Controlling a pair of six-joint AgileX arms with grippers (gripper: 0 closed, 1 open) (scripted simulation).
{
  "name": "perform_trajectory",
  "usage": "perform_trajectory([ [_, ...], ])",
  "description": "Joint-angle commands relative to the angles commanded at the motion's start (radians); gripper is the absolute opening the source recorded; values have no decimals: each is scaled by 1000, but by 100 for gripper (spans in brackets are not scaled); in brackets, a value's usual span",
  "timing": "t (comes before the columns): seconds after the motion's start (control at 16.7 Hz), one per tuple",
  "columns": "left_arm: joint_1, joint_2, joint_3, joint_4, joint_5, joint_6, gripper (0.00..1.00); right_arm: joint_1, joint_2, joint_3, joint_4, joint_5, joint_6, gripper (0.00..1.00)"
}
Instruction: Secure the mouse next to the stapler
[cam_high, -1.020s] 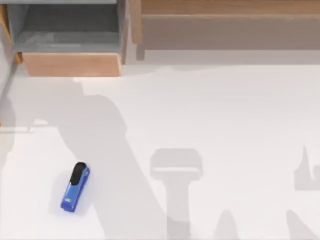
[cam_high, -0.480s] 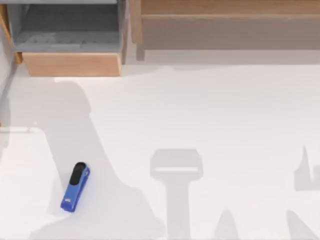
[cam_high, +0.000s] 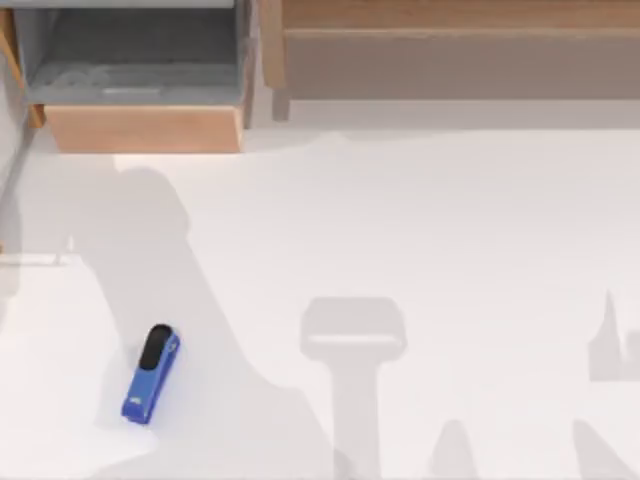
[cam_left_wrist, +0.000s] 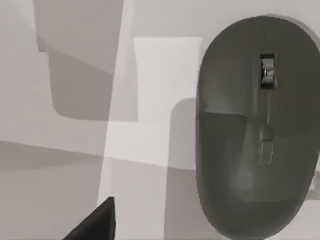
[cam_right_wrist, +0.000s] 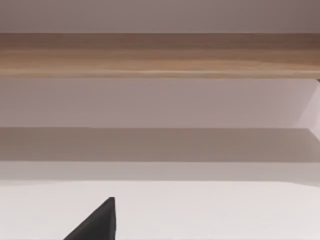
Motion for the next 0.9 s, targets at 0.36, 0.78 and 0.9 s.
perform_trajectory([
  [0.36,4,-94,-171,86,-8,-12,100,0,0,0,0,0,0,100],
  [0.78,1,16,-65,88,-2,-9,100,0,0,0,0,0,0,100],
  [0.9,-3,49,-26,87,-1,-10,100,0,0,0,0,0,0,100],
])
